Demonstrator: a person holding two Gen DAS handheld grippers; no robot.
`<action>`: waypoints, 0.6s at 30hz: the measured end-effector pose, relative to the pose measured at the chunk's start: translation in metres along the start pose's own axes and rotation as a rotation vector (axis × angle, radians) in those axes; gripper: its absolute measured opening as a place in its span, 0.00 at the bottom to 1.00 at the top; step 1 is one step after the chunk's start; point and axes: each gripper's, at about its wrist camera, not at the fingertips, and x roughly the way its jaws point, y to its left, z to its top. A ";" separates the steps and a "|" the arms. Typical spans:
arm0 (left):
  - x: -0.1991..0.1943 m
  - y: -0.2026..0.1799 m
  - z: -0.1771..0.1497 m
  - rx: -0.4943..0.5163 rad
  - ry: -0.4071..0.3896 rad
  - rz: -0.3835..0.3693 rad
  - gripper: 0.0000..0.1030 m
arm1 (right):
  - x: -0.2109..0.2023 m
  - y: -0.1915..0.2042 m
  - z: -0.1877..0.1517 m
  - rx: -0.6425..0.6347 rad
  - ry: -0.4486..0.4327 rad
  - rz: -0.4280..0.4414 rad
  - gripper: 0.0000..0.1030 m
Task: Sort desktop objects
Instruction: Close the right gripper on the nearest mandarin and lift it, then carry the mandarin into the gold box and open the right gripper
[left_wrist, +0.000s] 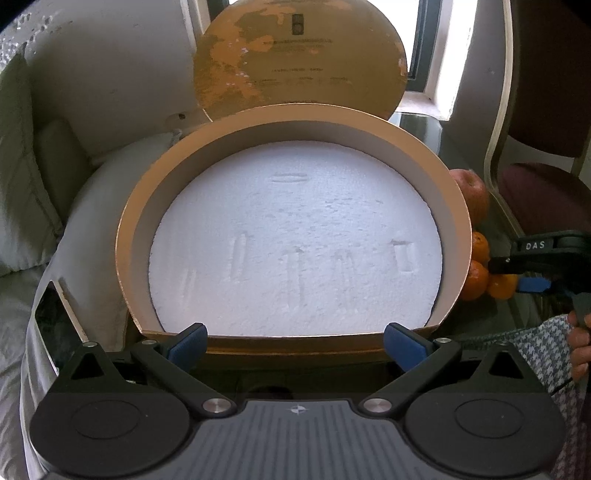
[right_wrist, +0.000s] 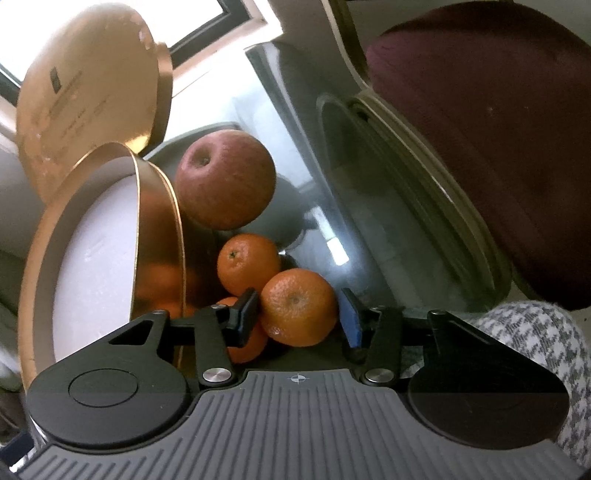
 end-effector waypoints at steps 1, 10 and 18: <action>-0.001 0.001 -0.001 -0.005 0.000 0.001 0.99 | 0.000 -0.001 -0.001 -0.003 -0.002 -0.001 0.47; -0.011 0.024 -0.007 -0.080 -0.032 -0.001 0.99 | -0.031 0.009 0.000 -0.048 -0.080 -0.001 0.47; -0.016 0.059 -0.012 -0.172 -0.057 0.022 0.99 | -0.070 0.066 0.000 -0.182 -0.177 0.073 0.47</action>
